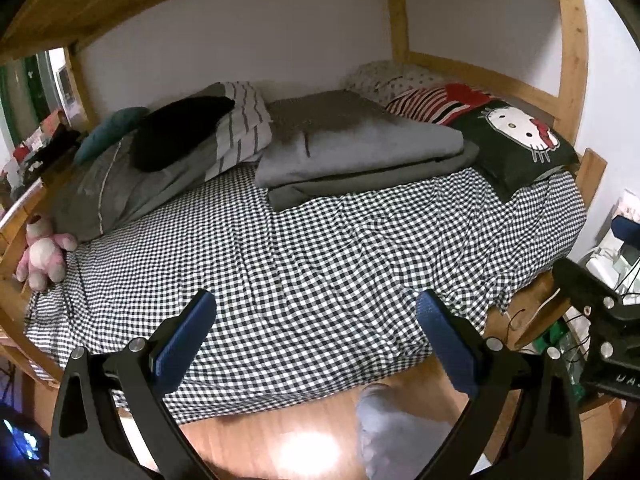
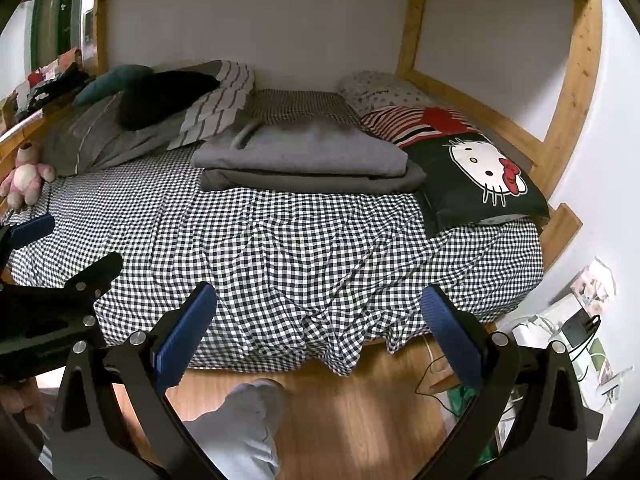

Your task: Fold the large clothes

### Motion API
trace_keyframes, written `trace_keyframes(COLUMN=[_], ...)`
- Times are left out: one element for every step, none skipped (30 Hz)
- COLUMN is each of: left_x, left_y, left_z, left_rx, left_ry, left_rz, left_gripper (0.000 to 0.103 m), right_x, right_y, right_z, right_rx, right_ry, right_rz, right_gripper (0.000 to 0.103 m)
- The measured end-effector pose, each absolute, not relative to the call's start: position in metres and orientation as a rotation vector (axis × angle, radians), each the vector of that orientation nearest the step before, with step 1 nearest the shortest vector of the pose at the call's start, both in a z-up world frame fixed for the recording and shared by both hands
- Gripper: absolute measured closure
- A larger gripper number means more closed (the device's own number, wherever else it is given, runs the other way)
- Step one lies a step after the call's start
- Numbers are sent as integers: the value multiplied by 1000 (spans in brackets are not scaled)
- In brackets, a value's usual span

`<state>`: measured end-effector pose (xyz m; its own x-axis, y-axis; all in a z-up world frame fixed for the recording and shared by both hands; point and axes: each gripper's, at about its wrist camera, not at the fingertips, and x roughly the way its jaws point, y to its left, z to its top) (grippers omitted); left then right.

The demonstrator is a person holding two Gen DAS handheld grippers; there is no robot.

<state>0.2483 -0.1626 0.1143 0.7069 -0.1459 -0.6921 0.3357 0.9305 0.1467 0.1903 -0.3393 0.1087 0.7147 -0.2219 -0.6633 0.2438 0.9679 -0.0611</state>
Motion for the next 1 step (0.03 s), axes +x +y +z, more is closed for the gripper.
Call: trace_keyframes(left_x=[247], left_y=[-162], left_z=[116], left_rx=[267], left_ry=[735], left_rz=[-273], left_gripper=[4], right_x=[190], right_y=[-340], right_z=[109], right_rx=[34], right_ry=[730], right_rz=[-255], right_gripper=[3])
